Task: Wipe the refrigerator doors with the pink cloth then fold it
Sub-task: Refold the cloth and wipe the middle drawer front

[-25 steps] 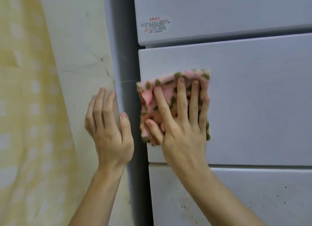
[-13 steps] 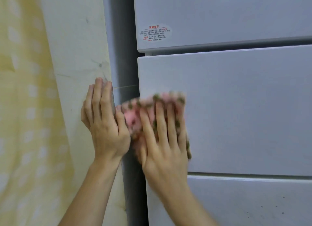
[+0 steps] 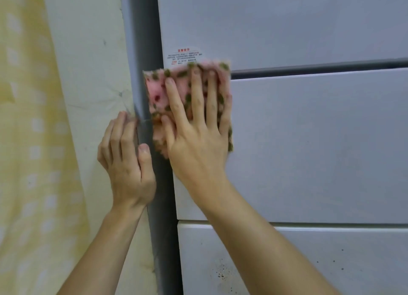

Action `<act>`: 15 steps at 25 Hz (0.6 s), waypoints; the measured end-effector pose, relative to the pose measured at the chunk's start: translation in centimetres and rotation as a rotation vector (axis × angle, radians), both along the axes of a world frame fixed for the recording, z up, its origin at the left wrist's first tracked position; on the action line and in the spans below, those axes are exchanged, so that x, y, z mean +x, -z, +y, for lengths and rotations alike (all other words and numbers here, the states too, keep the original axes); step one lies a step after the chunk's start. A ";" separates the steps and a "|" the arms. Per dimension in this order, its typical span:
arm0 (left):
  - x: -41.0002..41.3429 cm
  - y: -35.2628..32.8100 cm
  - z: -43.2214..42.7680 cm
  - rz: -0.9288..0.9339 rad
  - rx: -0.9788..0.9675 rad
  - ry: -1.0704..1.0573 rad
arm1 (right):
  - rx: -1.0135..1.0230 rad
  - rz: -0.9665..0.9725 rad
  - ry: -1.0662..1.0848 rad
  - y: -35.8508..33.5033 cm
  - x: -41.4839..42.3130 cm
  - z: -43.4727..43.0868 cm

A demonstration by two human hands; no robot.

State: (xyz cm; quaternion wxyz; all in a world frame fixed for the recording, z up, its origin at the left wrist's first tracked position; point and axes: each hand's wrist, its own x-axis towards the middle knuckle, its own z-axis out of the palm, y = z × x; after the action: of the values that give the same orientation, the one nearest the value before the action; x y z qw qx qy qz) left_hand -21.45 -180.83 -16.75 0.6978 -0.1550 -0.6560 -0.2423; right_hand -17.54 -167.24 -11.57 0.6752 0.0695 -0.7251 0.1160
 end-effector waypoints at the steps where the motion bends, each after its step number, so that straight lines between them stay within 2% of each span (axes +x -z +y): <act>1: 0.0 0.0 0.3 -0.006 0.026 0.002 | -0.001 0.016 -0.001 -1.3 -0.1 -0.2; 4: 0.2 0.3 0.8 -0.013 0.066 0.013 | 0.069 -0.011 -0.005 0.9 -0.5 0.3; 8: 1.2 1.4 2.0 -0.023 0.026 0.030 | 0.150 -0.107 -0.015 9.6 0.9 3.7; 11: 2.3 2.9 4.3 -0.050 -0.055 0.011 | 0.103 -0.172 0.040 15.4 2.2 6.7; 13: 2.9 3.9 6.3 -0.084 -0.129 0.036 | 0.071 -0.190 0.078 15.7 2.7 8.4; 15: 3.2 4.3 7.9 -0.111 -0.195 0.063 | 0.023 -0.143 0.117 12.1 2.6 9.5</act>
State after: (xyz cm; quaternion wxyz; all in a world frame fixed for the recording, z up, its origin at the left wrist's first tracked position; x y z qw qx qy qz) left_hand -18.23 -172.95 -21.08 0.6339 -0.2291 -0.7090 -0.2073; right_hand -14.98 -157.78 -23.71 0.6265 0.0262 -0.7756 0.0729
